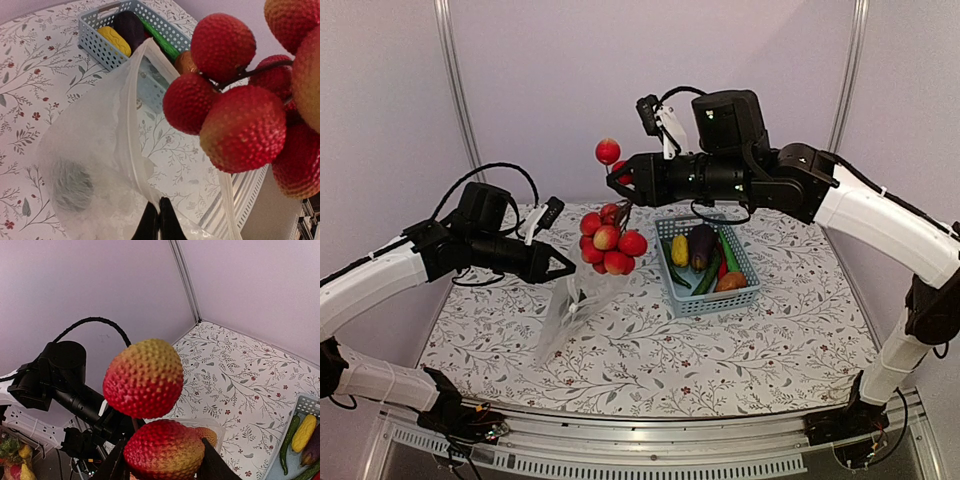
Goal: Place the food in the zip-top bag and seal the zipper
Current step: Place the fake fruit in the zipper food storage bag.
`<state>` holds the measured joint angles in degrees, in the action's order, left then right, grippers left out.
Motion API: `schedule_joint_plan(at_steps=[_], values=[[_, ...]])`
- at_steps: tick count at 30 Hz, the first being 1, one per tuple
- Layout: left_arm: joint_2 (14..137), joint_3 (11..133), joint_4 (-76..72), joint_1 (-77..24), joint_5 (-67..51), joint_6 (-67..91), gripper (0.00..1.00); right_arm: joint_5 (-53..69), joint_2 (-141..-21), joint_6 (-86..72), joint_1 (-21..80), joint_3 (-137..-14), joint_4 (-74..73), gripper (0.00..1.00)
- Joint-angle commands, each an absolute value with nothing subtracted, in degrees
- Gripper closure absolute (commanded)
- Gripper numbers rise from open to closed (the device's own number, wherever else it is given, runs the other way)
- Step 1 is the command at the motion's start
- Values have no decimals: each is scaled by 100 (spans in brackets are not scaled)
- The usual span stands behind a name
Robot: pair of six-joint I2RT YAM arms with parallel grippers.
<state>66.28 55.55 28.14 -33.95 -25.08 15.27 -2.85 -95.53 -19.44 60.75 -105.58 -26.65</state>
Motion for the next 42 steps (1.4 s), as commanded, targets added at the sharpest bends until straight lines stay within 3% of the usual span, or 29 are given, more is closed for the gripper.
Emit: schedule_joint_plan(at_steps=[1, 21, 31, 42], values=[[6575, 5529, 2742, -3384, -2566, 1562, 100, 77, -9800, -2063, 6124, -10776, -2210, 99], [6493, 5513, 2742, -3384, -2470, 1561, 100, 143, -10797, -2695, 6294, -10625, -1670, 100], [6445, 5511, 2751, -3362, -2334, 1584, 100, 129, -10448, -2656, 6477, -9579, -1698, 100], [6452, 5494, 2751, -3341, -2247, 1604, 100, 281, -10400, -2362, 6655, -9414, -2058, 100]])
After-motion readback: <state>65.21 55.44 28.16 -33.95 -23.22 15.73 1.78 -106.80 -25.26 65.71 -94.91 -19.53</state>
